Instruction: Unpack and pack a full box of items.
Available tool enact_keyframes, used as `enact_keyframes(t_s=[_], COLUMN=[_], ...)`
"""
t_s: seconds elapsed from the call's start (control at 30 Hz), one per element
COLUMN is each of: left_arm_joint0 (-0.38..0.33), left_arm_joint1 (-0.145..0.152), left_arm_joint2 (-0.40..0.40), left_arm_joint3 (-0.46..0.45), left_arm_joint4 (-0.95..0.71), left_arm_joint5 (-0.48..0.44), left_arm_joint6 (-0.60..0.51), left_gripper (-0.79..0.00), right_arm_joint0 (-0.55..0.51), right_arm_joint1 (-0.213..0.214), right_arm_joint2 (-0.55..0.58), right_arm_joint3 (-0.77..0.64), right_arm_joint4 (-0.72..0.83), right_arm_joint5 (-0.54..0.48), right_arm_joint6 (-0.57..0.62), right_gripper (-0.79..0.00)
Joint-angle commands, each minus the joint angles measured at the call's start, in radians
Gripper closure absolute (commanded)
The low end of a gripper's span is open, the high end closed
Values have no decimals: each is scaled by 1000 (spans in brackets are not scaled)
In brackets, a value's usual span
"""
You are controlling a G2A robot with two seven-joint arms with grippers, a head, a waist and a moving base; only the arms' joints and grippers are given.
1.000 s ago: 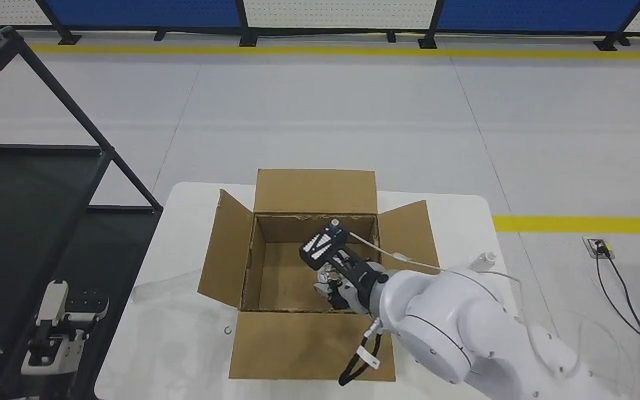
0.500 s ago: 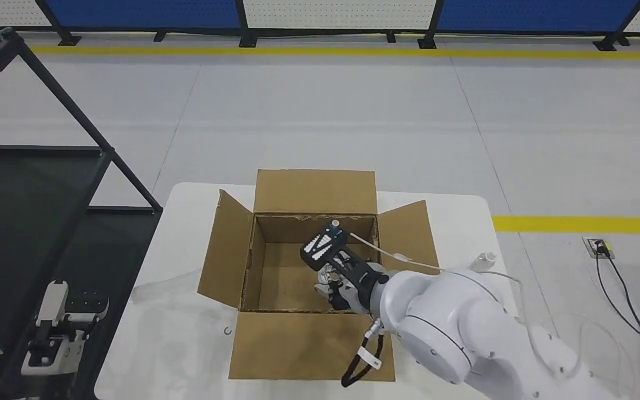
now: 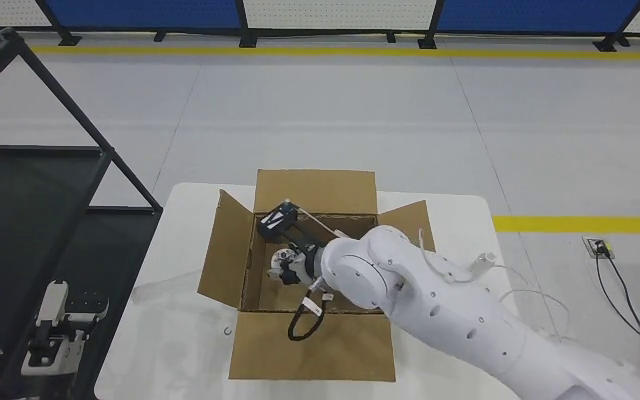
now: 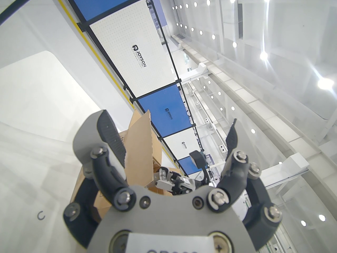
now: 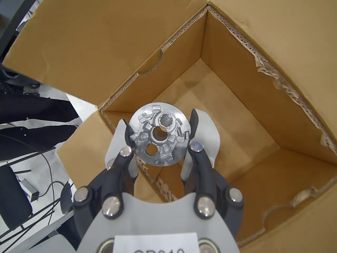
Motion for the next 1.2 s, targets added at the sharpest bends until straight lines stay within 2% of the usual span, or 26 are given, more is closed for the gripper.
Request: enact_keyframes(t_s=[0.0, 0.17, 0.33, 0.57, 0.83, 0.87, 0.9, 0.97, 1.17], left_arm_joint0=[0, 0, 0, 0, 0, 0, 0, 0, 0], left_arm_joint1=[0, 0, 0, 0, 0, 0, 0, 0, 0], left_arm_joint2=[0, 0, 0, 0, 0, 0, 0, 0, 0], left_arm_joint3=[0, 0, 0, 0, 0, 0, 0, 0, 0], left_arm_joint4=[0, 0, 0, 0, 0, 0, 0, 0, 0], left_arm_joint5=[0, 0, 0, 0, 0, 0, 0, 0, 0], left_arm_joint6=[0, 0, 0, 0, 0, 0, 0, 0, 0], left_gripper=[-785, -785, -785, -785, -785, -785, -785, -785, -785], right_arm_joint0=[39, 82, 83, 75, 67, 66, 65, 65, 67], right_arm_joint1=[-52, -166, -250, -328, -388, -394, -400, -409, -433], right_arm_joint2=[-42, -112, -139, -146, -155, -153, -152, -148, -136], right_arm_joint3=[125, 350, 528, 721, 836, 848, 859, 880, 931], right_arm_joint4=[34, 75, 92, 106, 61, 58, 55, 48, 28], right_arm_joint5=[-8, 1, 26, 15, 17, 17, 18, 11, -10], right_arm_joint6=[-27, -101, -166, -193, -215, -220, -223, -228, -238], right_gripper=[0, 0, 0, 0, 0, -15, -102, -179, -305])
